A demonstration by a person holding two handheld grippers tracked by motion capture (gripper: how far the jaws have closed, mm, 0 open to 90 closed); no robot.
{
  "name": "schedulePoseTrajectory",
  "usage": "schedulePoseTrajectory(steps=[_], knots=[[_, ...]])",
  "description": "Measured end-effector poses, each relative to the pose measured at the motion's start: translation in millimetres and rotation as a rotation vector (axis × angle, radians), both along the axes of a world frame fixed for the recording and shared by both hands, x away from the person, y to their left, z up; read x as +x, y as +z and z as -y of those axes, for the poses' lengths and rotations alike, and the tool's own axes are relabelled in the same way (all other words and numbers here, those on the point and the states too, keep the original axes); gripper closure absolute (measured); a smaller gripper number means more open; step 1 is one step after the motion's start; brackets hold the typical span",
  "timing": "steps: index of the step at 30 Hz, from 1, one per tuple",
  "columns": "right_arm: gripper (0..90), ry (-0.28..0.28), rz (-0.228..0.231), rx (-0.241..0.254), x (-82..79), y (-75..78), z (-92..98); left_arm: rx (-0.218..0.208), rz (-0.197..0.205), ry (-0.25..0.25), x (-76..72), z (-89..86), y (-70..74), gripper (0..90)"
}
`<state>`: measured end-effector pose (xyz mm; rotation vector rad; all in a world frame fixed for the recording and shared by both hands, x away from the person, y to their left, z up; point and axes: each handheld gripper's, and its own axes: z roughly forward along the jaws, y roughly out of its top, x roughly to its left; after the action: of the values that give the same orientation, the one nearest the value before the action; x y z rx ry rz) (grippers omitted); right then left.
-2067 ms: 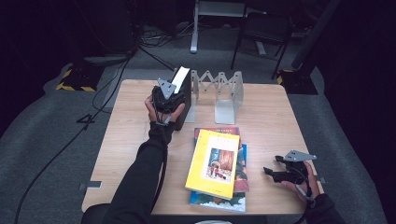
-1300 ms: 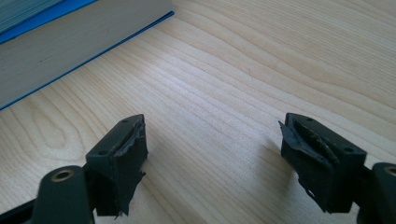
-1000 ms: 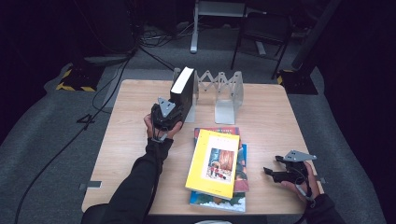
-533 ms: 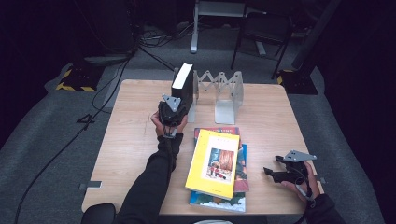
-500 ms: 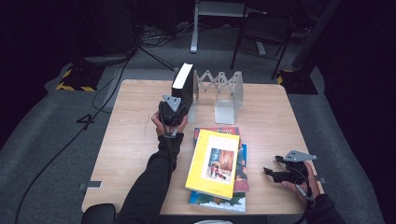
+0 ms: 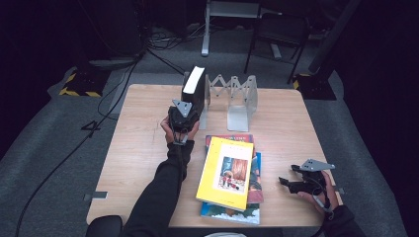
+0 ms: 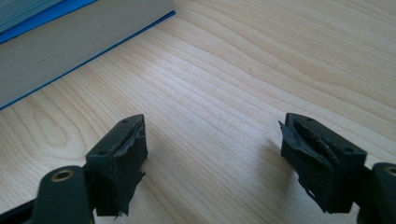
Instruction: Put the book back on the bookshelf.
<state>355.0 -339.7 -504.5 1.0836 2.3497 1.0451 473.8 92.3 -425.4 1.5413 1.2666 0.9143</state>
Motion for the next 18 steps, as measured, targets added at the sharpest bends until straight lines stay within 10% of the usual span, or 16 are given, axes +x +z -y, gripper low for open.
schedulePoseTrajectory(steps=[18], knots=[[22.6, 0.0, 0.0, 0.0, -0.1, 0.0, 0.0, 0.062, -0.06, -0.13, -19.4, -17.5, -11.7, 40.6]])
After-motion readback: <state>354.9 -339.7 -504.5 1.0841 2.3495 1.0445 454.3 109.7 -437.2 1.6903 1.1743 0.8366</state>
